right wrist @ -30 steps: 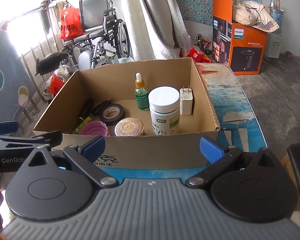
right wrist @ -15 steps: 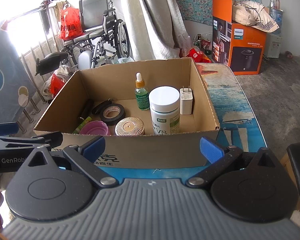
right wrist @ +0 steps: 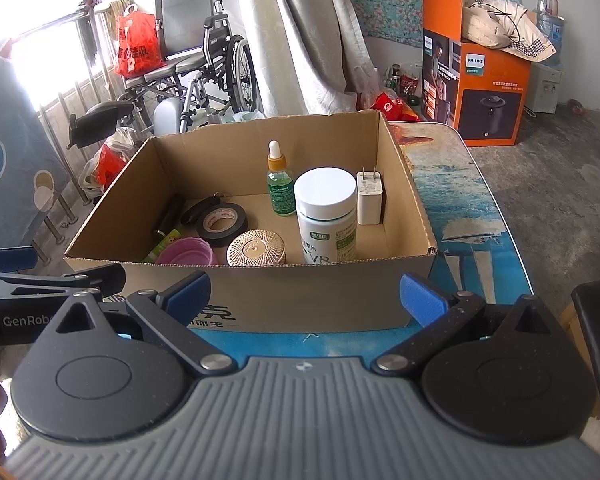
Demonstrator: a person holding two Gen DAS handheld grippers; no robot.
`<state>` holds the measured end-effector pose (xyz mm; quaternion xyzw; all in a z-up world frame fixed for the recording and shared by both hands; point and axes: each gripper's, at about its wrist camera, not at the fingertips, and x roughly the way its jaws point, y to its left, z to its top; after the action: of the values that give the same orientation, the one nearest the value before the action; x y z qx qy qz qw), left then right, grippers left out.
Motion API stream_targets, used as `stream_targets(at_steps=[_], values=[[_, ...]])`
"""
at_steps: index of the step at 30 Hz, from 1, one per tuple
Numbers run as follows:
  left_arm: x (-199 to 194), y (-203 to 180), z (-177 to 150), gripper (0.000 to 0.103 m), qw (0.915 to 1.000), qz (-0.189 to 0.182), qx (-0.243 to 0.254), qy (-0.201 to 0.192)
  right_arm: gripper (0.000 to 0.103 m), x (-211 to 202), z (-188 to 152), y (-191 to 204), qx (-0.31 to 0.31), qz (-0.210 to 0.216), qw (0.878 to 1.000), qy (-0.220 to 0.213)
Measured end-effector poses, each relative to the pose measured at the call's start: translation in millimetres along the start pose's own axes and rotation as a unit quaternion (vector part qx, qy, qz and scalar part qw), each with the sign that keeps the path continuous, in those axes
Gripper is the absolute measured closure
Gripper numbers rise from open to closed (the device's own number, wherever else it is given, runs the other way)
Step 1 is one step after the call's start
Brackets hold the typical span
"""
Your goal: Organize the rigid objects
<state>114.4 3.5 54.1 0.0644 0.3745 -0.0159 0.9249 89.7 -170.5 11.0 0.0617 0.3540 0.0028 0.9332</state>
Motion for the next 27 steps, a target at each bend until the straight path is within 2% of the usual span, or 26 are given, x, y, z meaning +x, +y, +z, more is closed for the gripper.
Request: stream_targets(at_steps=[10,16,21,27], values=[[2.3,-0.6,0.8,0.000,0.9999,0.000,-0.002,0.011,0.002,5.8,-1.9,-1.2,0.002,0.001,1.000,0.011],[-2.6,2.8,4.7,0.000,1.0000,-0.002,-0.002,-0.002,0.002,2.8,1.3,2.3,0.000,0.002,1.000,0.005],[-10.1,6.9,18.0,0.000,0.9997,0.000,0.004,-0.026,0.002,-7.7,14.8,8.0,-0.016,0.010,1.000,-0.021],[-2.1,8.0,35.6,0.000,0.9994,-0.005,0.021,-0.028,0.002,-12.5,51.2,3.1,-0.041,0.018,0.997,-0.068]])
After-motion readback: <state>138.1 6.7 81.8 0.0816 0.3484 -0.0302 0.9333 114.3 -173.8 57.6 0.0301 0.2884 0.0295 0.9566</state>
